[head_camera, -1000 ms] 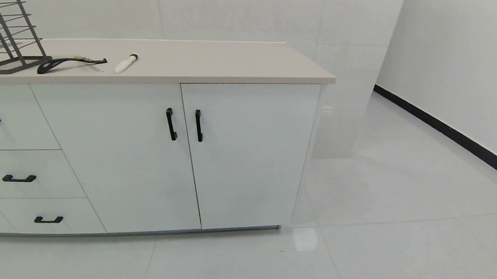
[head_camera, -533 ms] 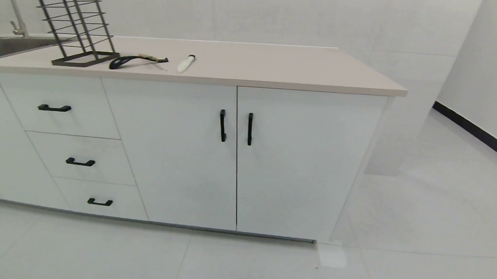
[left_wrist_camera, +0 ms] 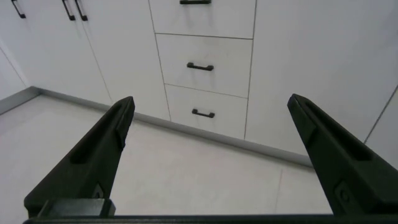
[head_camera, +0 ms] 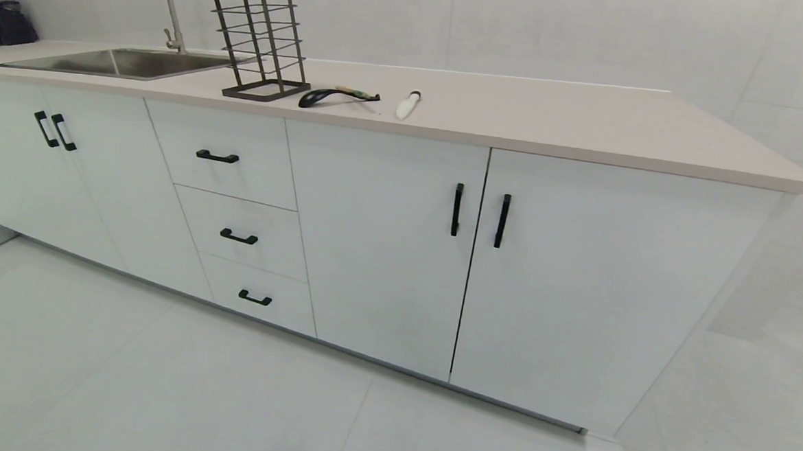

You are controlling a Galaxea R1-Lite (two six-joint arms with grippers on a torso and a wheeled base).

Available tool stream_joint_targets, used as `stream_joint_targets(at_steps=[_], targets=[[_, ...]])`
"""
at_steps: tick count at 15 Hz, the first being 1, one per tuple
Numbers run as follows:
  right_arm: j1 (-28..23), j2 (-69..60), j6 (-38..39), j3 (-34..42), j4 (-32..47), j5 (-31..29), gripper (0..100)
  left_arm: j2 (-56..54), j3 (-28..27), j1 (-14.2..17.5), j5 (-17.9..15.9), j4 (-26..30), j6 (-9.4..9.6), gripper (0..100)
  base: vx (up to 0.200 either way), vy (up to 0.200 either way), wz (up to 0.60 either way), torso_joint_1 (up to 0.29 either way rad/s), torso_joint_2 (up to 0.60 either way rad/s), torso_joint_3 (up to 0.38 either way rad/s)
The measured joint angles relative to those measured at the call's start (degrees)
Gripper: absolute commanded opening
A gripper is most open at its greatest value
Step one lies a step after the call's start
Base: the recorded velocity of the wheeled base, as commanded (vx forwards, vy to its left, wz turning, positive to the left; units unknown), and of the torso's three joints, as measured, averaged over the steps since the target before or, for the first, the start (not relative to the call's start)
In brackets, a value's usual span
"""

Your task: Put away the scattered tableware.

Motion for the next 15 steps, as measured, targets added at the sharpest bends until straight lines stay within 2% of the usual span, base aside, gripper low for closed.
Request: stream_joint_targets(at_steps=[7,12,15], targets=[[0.0,0.0,0.0,0.0,0.0,0.0,0,0.0,0.0,0.0,0.0,0.0,-0.07,100,0.200,0.200,0.00,0.003,0.00,0.003],[0.0,0.0,0.0,0.0,0.0,0.0,0,0.0,0.0,0.0,0.0,0.0,-0.07,100,0.000,0.200,0.00,0.003,0.00,0.004],[0.0,0.0,0.0,0.0,0.0,0.0,0,0.0,0.0,0.0,0.0,0.0,-0.18,100,0.200,0.200,0.00,-0.001,0.00,0.006]])
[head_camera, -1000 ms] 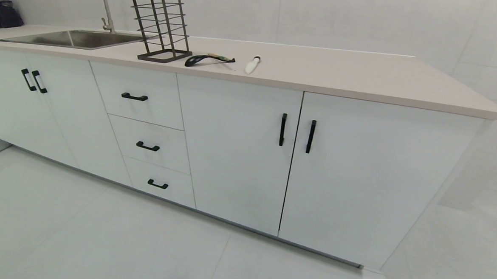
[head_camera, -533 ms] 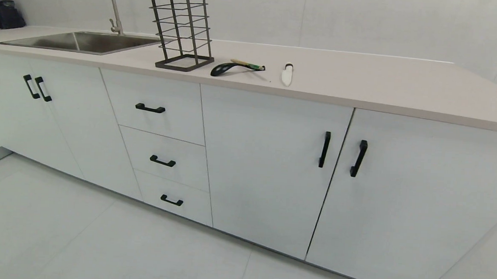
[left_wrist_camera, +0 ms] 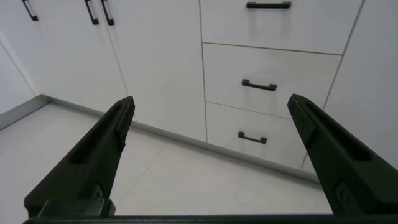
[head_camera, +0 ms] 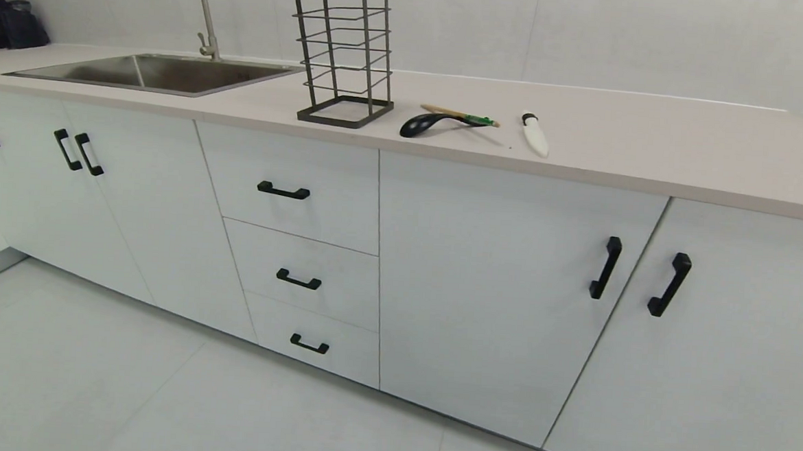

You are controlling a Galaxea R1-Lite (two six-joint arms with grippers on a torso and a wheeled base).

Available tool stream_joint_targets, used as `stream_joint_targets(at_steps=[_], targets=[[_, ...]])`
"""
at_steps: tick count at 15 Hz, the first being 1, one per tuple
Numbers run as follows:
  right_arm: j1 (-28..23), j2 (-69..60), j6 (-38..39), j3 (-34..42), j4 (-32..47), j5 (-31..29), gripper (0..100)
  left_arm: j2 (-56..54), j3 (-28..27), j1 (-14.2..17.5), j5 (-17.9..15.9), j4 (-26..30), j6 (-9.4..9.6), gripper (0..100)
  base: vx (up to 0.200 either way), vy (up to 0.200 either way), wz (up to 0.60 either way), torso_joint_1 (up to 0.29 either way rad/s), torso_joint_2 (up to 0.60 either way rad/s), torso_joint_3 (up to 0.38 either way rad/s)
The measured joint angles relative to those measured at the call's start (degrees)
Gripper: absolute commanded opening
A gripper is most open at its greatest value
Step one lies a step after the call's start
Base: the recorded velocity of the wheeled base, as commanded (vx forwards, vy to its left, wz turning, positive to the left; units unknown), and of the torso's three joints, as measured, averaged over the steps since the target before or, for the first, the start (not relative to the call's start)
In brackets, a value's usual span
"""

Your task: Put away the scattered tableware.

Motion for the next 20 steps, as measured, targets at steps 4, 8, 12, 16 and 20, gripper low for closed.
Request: stream_joint_targets(at_steps=[4,8,12,16,20], targets=[[0.0,0.0,0.0,0.0,0.0,0.0,0,0.0,0.0,0.0,0.1,0.1,-0.04,100,0.200,0.150,0.00,0.002,0.00,0.000],[0.0,0.0,0.0,0.0,0.0,0.0,0,0.0,0.0,0.0,0.2,0.0,-0.06,100,0.100,0.000,0.00,0.000,0.00,0.005],[0.0,0.0,0.0,0.0,0.0,0.0,0,0.0,0.0,0.0,0.4,0.1,-0.99,100,0.000,0.000,0.00,0.000,0.00,0.000],[0.0,0.0,0.0,0.0,0.0,0.0,0,0.0,0.0,0.0,0.3,0.1,-1.62,100,0.050,0.150,0.00,0.002,0.00,0.002],[-0.1,0.0,0.0,0.0,-0.1,0.0,0,0.0,0.0,0.0,0.1,0.3,-1.69,100,0.000,0.000,0.00,0.000,0.00,0.000]])
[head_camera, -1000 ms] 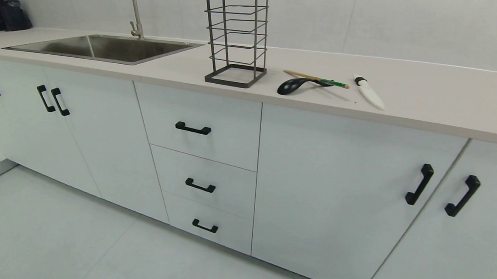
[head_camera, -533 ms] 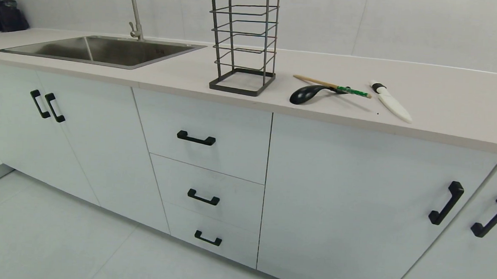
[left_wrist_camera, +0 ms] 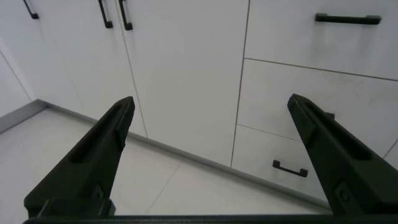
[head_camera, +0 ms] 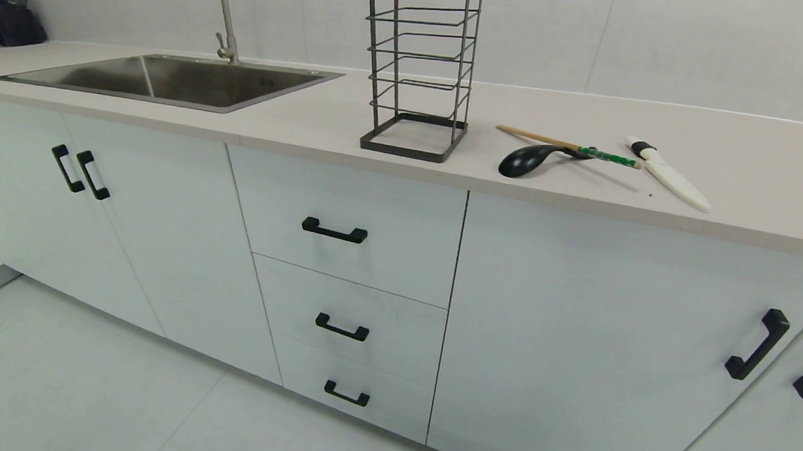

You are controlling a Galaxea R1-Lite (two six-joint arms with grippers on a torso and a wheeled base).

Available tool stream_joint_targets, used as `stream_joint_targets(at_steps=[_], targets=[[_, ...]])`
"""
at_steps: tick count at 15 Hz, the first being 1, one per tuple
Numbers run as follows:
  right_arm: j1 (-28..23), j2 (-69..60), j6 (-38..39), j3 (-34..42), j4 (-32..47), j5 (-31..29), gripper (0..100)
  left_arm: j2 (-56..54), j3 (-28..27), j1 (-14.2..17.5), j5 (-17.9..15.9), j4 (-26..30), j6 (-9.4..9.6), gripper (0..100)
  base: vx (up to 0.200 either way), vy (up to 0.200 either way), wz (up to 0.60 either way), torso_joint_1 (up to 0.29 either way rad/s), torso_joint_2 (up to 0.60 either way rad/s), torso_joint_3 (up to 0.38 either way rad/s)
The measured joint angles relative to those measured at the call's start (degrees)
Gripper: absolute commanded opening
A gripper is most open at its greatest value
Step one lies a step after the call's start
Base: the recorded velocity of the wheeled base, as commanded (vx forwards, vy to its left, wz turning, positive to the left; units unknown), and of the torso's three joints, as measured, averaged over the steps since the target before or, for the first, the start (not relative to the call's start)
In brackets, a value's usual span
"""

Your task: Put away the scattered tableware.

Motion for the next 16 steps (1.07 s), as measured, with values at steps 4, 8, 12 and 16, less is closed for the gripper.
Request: stream_joint_targets(at_steps=[4,8,12,16], targets=[[0.1,0.0,0.0,0.0,0.0,0.0,0,0.0,0.0,0.0,0.1,0.0,-0.69,100,0.000,0.000,0.00,0.000,0.00,0.000],[0.1,0.0,0.0,0.0,0.1,0.0,0,0.0,0.0,0.0,0.2,0.2,-3.05,100,0.000,0.000,0.00,0.000,0.00,0.000],[0.1,0.0,0.0,0.0,0.1,0.0,0,0.0,0.0,0.0,-0.3,-0.5,-3.25,100,0.000,0.000,0.00,0.000,0.00,0.000],[0.1,0.0,0.0,0.0,0.1,0.0,0,0.0,-1.2,0.1,-3.9,-9.1,-2.41,100,0.000,0.000,0.00,0.000,0.00,0.000]])
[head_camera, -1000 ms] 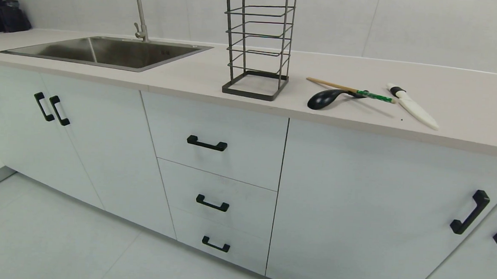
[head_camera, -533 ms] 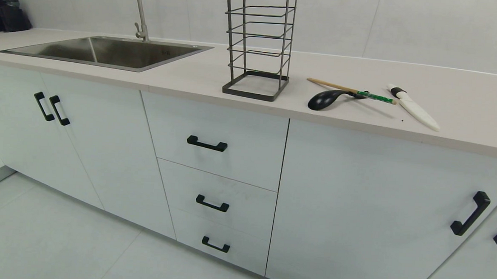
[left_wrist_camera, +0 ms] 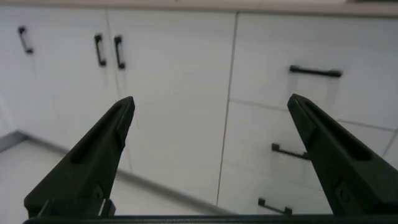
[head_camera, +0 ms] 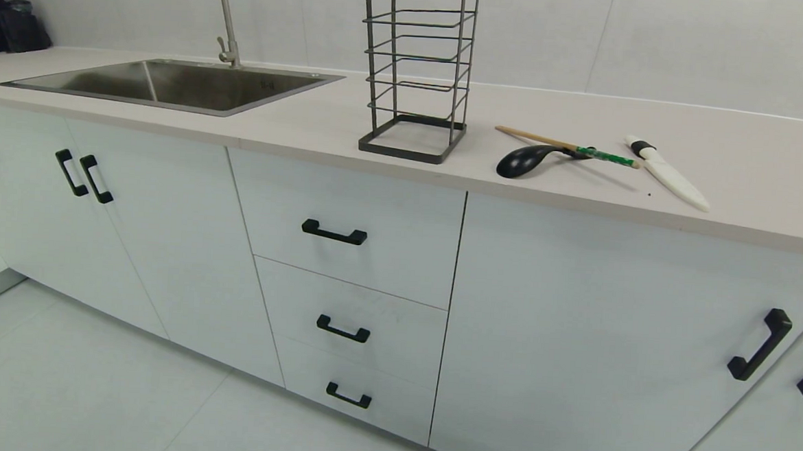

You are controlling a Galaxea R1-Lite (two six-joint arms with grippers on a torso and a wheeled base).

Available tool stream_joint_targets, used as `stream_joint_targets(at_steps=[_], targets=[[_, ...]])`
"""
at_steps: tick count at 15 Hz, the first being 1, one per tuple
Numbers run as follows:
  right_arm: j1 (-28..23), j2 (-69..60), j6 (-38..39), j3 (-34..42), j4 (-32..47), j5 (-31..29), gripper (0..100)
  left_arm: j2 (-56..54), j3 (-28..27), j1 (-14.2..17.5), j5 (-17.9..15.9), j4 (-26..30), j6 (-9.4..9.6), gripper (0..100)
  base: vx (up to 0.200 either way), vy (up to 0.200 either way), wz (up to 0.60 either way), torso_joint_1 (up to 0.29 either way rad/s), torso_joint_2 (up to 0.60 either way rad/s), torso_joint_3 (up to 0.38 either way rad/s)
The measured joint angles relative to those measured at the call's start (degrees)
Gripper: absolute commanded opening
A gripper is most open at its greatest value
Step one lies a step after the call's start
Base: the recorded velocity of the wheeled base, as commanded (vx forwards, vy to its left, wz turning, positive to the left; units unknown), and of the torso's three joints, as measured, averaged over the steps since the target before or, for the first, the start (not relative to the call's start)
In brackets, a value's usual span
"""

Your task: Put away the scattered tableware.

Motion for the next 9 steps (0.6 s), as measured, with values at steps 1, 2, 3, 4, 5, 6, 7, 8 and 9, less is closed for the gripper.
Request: stream_joint_targets(at_steps=[1,2,3,4,5,6,7,8,9], targets=[[0.0,0.0,0.0,0.0,0.0,0.0,0,0.0,-0.7,0.0,-0.5,0.7,0.49,100,0.000,0.000,0.00,0.000,0.00,0.000],[0.0,0.0,0.0,0.0,0.0,0.0,0,0.4,-2.6,0.2,-1.0,1.2,1.10,100,0.000,0.000,0.00,0.000,0.00,0.000],[0.0,0.0,0.0,0.0,0.0,0.0,0,1.3,-4.6,0.6,-1.4,1.6,1.56,100,0.000,0.000,0.00,0.000,0.00,0.000],[0.0,0.0,0.0,0.0,0.0,0.0,0,3.1,-6.7,1.0,-1.9,1.7,2.05,100,0.000,0.000,0.00,0.000,0.00,0.000],[0.0,0.0,0.0,0.0,0.0,0.0,0,5.1,-8.1,1.3,-2.3,1.8,2.71,100,0.000,0.000,0.00,0.000,0.00,0.000],[0.0,0.0,0.0,0.0,0.0,0.0,0,7.5,-9.0,1.5,-2.5,1.8,3.45,100,0.000,0.000,0.00,0.000,0.00,0.000],[0.0,0.0,0.0,0.0,0.0,0.0,0,10.1,-9.3,1.5,-2.7,1.7,4.30,100,0.000,0.000,0.00,0.000,0.00,0.000],[0.0,0.0,0.0,0.0,0.0,0.0,0,13.1,-9.3,1.6,-3.2,1.7,5.89,100,0.000,0.000,0.00,0.000,0.00,0.000],[0.0,0.0,0.0,0.0,0.0,0.0,0,15.7,-9.0,1.4,-4.3,1.6,7.80,100,0.000,0.000,0.00,0.000,0.00,0.000]])
